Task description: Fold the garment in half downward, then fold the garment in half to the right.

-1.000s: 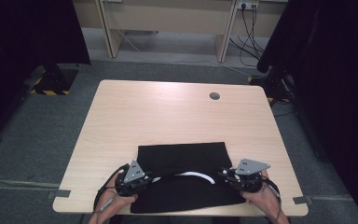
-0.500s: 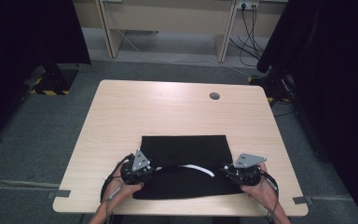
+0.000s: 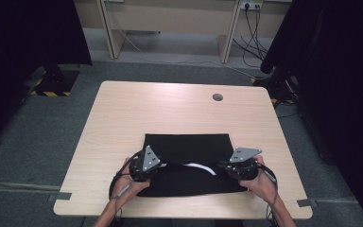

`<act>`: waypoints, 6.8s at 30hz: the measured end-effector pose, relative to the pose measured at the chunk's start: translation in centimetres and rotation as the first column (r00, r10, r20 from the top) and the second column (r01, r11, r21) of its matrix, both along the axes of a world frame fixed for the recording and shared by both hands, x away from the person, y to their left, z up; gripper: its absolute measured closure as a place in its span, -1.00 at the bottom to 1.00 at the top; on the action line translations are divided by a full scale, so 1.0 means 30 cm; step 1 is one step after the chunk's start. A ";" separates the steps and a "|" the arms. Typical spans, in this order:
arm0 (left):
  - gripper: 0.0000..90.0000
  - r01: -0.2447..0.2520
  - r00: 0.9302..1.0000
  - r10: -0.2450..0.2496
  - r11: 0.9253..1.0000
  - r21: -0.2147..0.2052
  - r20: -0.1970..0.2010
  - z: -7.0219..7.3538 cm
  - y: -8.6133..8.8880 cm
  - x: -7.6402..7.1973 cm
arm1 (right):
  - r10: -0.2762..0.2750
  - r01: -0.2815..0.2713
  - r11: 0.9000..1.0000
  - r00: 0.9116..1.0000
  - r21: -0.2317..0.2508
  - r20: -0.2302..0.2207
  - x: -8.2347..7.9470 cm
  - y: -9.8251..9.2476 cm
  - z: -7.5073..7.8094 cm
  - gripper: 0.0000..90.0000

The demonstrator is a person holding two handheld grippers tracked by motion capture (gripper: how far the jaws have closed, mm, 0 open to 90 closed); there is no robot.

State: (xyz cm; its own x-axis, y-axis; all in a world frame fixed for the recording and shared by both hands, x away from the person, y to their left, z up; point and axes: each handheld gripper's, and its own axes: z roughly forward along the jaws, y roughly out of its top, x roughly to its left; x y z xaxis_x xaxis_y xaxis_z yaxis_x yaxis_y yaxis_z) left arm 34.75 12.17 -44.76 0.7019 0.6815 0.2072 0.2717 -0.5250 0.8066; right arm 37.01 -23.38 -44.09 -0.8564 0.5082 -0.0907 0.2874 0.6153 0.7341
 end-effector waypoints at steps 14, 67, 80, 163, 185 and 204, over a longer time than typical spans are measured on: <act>0.27 0.090 0.990 -0.096 0.994 -0.061 -0.101 -0.067 0.026 -0.223 | 0.035 -0.035 0.999 0.999 -0.009 -0.022 -0.197 -0.060 -0.024 0.38; -0.83 -0.037 0.977 0.027 0.998 -0.043 -0.213 -0.120 -0.072 -0.076 | -0.264 0.271 0.962 0.955 0.040 -0.133 0.010 -0.161 -0.103 -0.28; -0.93 0.004 0.975 -0.012 0.999 -0.038 -0.223 -0.120 -0.132 -0.016 | -0.294 0.302 0.953 0.947 0.040 -0.130 0.023 -0.228 -0.102 -0.28; -0.60 -0.088 0.937 0.084 0.996 0.004 -0.338 -0.080 -0.187 0.001 | -0.334 0.336 0.942 0.935 -0.002 -0.118 0.032 -0.304 -0.095 -0.30; 0.56 0.058 0.951 -0.076 0.996 -0.067 -0.300 -0.083 -0.260 -0.042 | -0.368 0.367 0.930 0.922 -0.035 -0.120 0.019 -0.354 -0.084 -0.30; 0.57 0.049 0.966 -0.082 0.989 -0.138 -0.245 -0.113 -0.249 -0.063 | -0.272 0.275 0.961 0.959 0.039 -0.077 0.013 -0.200 0.051 -0.32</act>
